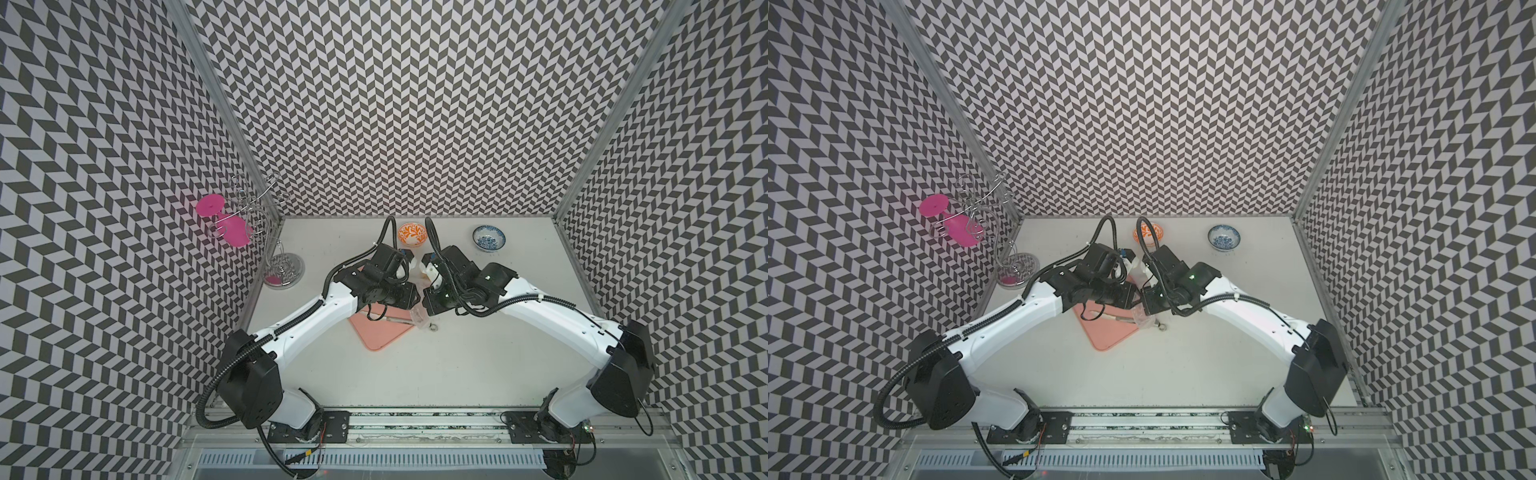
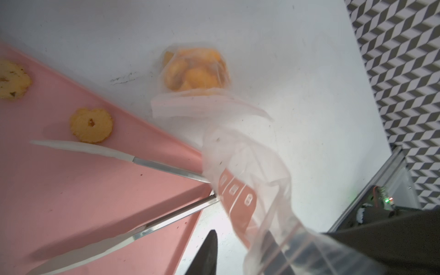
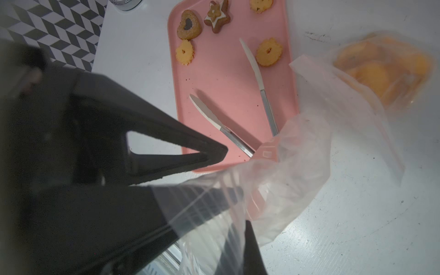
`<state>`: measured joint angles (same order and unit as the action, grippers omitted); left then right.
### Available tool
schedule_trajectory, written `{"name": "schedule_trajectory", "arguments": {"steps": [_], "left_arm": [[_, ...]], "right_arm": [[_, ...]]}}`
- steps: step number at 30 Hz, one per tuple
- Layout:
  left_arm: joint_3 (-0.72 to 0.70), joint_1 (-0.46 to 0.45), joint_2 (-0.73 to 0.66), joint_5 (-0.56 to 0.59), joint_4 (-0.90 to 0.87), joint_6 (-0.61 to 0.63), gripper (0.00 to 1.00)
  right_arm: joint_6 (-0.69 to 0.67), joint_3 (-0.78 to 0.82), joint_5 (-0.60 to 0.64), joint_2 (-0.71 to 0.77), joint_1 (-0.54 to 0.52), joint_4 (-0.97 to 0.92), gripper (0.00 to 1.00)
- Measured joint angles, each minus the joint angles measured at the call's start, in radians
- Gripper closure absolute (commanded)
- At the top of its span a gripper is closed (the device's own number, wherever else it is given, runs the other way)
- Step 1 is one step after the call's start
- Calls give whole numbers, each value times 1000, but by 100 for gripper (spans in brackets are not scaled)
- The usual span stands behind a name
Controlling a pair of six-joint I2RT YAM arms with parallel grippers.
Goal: Put the cookies into a resealable bag to prevent moisture
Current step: Open the ziploc bag at the center of the board.
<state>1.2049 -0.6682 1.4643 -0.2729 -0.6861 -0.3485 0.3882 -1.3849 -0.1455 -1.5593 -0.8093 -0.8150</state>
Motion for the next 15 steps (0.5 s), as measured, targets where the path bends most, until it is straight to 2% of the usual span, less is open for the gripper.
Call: {"name": "schedule_trajectory", "arguments": {"steps": [6, 10, 12, 15], "left_arm": [[0, 0, 0, 8, -73, 41, 79], [0, 0, -2, 18, -111, 48, 90], [0, 0, -11, 19, -131, 50, 100], [4, 3, -36, 21, -169, 60, 100]], "right_arm": [[0, -1, 11, 0, 0, -2, 100], [-3, -1, 34, 0, 0, -18, 100], [-6, -1, 51, 0, 1, -25, 100], [-23, -1, 73, -2, 1, -27, 100]]}}
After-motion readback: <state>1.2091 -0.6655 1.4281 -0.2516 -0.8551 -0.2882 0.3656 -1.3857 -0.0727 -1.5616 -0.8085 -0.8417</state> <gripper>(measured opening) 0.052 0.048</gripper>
